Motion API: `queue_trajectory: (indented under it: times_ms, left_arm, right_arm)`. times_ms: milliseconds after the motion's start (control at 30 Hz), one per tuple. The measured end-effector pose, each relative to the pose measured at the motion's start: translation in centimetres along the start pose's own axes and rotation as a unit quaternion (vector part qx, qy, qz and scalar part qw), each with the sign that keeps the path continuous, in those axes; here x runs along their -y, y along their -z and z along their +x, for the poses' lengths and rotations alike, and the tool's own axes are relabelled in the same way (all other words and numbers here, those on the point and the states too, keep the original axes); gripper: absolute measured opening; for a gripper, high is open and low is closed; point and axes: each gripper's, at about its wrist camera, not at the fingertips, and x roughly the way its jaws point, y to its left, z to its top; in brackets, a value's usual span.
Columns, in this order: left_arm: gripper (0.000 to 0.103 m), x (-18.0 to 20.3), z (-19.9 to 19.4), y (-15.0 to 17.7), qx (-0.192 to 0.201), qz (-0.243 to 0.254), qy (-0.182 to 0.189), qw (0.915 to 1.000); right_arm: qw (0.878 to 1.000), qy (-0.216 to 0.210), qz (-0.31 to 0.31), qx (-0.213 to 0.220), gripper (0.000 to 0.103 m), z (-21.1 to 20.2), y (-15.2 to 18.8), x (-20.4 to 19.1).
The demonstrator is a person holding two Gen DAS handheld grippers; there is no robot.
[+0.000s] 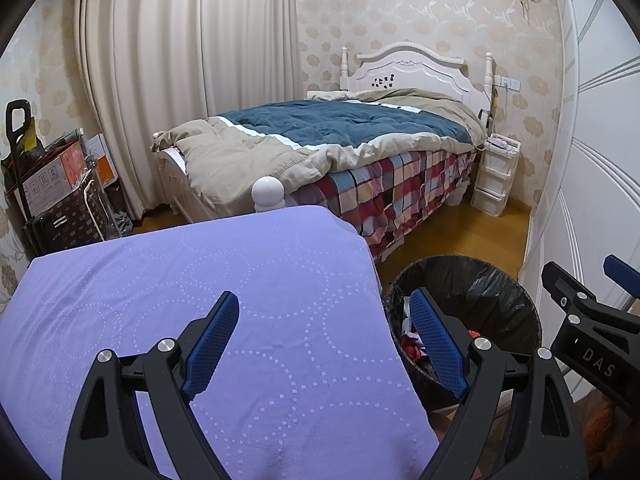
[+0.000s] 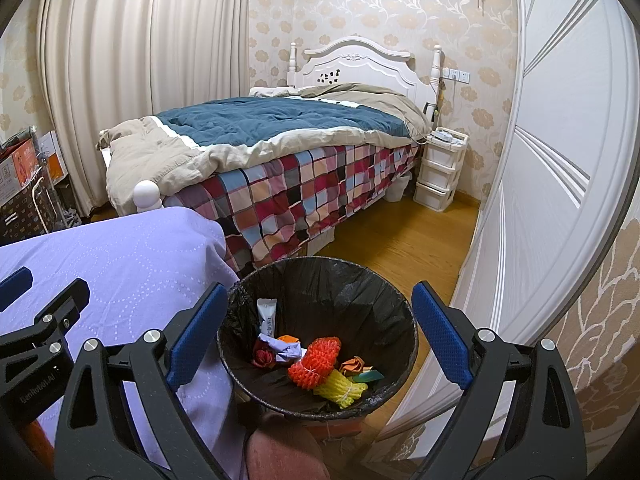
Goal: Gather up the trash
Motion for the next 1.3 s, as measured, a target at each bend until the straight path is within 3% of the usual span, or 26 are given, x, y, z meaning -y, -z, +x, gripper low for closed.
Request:
queue_trajectory:
  times_ms: [1300]
  left_arm:
    - [0.084,-0.1,0.4,1.2,0.005,0.001,-0.005,1.0000]
  right_arm:
    - [1.000,0.000,-0.001,-0.001,0.091,0.0,0.0,-0.2]
